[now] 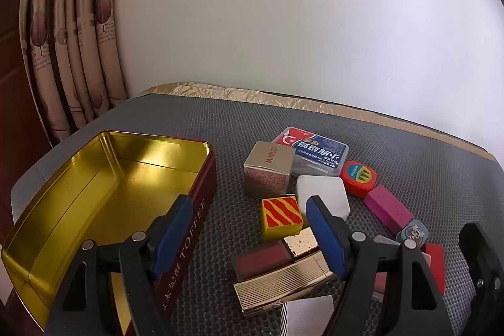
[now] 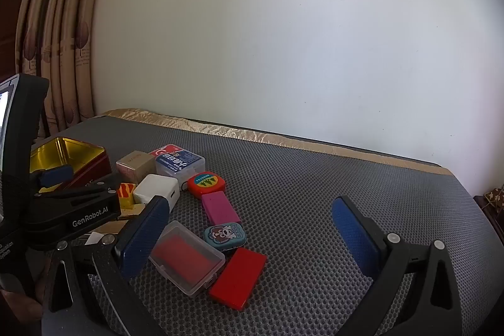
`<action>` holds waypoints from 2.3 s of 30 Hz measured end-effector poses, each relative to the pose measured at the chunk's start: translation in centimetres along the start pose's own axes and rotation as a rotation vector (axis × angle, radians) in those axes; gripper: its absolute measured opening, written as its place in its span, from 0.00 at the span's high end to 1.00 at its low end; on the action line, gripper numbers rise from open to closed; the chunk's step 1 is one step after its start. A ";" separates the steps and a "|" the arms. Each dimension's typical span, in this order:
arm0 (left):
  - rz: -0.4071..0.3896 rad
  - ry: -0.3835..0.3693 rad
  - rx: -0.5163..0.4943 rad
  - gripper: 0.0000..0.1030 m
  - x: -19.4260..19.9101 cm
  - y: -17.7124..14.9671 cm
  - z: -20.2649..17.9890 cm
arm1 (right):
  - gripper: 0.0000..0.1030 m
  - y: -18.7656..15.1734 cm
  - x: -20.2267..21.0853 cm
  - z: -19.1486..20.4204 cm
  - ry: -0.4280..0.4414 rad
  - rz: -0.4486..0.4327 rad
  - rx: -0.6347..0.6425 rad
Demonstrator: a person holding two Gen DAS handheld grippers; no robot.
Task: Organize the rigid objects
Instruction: 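Reach the left tool to the white square block and close on it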
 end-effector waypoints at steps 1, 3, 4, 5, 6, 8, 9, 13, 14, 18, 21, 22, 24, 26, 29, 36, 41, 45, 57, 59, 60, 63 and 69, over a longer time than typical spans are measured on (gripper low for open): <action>0.002 0.001 0.002 0.26 0.0 0.0 0.0 | 0.00 0.0 0.0 0.0 0.000 -0.002 0.000; 0.014 0.003 -0.011 0.26 -0.1 -0.1 0.0 | 0.00 0.0 0.0 0.0 0.000 -0.002 0.001; 0.013 0.001 -0.012 0.26 -0.1 -0.1 -0.1 | 0.00 0.0 0.0 0.0 0.000 -0.002 0.000; 0.012 0.000 -0.013 0.25 -0.1 0.0 -0.2 | 0.00 0.0 0.0 0.0 0.000 -0.001 0.000; 0.012 0.005 -0.013 0.26 0.2 -0.3 0.1 | 0.00 0.0 0.1 0.0 0.000 -0.001 -0.001; 0.006 0.005 -0.017 0.26 0.3 -0.3 0.0 | 0.00 0.0 0.1 -0.1 0.000 -0.002 -0.001; 0.003 0.006 -0.018 0.26 0.4 -0.3 0.0 | 0.00 0.0 0.2 -0.1 0.000 -0.002 -0.002; -0.001 0.003 -0.017 0.26 0.3 -0.5 -0.2 | 0.00 0.0 0.0 -0.1 -0.002 -0.001 -0.002; 0.005 0.005 -0.004 0.26 0.1 -0.2 0.2 | 0.00 0.0 0.0 -0.1 -0.002 0.002 -0.004; 0.006 -0.011 -0.048 0.25 1.1 -0.6 -0.3 | 0.00 -1.0 -0.7 -0.5 0.046 0.064 -0.048; 0.035 -0.032 -0.096 0.26 2.1 -1.2 -0.8 | 0.00 -1.5 0.0 -1.4 0.055 0.085 -0.071; 0.052 -0.048 -0.098 0.26 2.4 -1.5 -0.8 | 0.00 -1.7 0.5 -1.7 0.052 0.086 -0.069; 0.088 -0.080 -0.080 0.26 3.2 -2.1 -0.5 | 0.00 -2.0 1.6 -3.0 0.036 0.081 -0.051; 0.145 -0.138 -0.053 0.26 4.0 -2.9 -0.3 | 0.00 -2.4 1.9 -4.5 0.006 0.086 -0.027; 0.207 -0.174 -0.055 0.26 4.7 -4.6 -0.3 | 0.00 -3.5 1.2 -6.6 -0.007 0.134 -0.050; 0.304 -0.209 -0.083 0.26 5.1 -6.6 -0.3 | 0.00 -4.1 0.9 -8.0 0.021 0.164 -0.154; 0.361 -0.249 -0.064 0.26 4.5 -6.3 -1.2 | 0.00 -4.1 0.8 -7.8 0.030 0.168 -0.153; 0.389 -0.276 -0.056 0.26 4.2 -5.8 -2.3 | 0.00 -4.4 0.4 -8.2 0.036 0.183 -0.181; 0.383 -0.233 -0.101 0.26 2.7 -5.5 -4.0 | 0.00 -4.5 0.5 -8.4 0.027 0.190 -0.178; 0.382 -0.233 -0.102 0.26 2.6 -5.7 -4.1 | 0.00 -4.5 0.5 -8.3 0.025 0.193 -0.177; 0.384 -0.234 -0.104 0.26 2.6 -5.8 -4.1 | 0.00 -4.5 0.5 -8.3 0.025 0.194 -0.176; 0.394 -0.234 -0.123 0.51 2.3 -6.3 -4.3 | 0.00 -4.6 0.4 -8.3 0.024 0.199 -0.175; 0.441 -0.272 -0.106 0.71 1.7 -7.5 -4.2 | 0.00 -4.8 0.0 -8.4 0.025 0.210 -0.177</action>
Point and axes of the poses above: each gripper's, at about its wrist camera, not at the fingertips, and x roughly against the way its jaws point, z to its left, y to its top, the point moved 9 cm from there along -x, roughly the way its jaws point, and after that the axes turned 4 degrees about y, right-handed, at the moved point
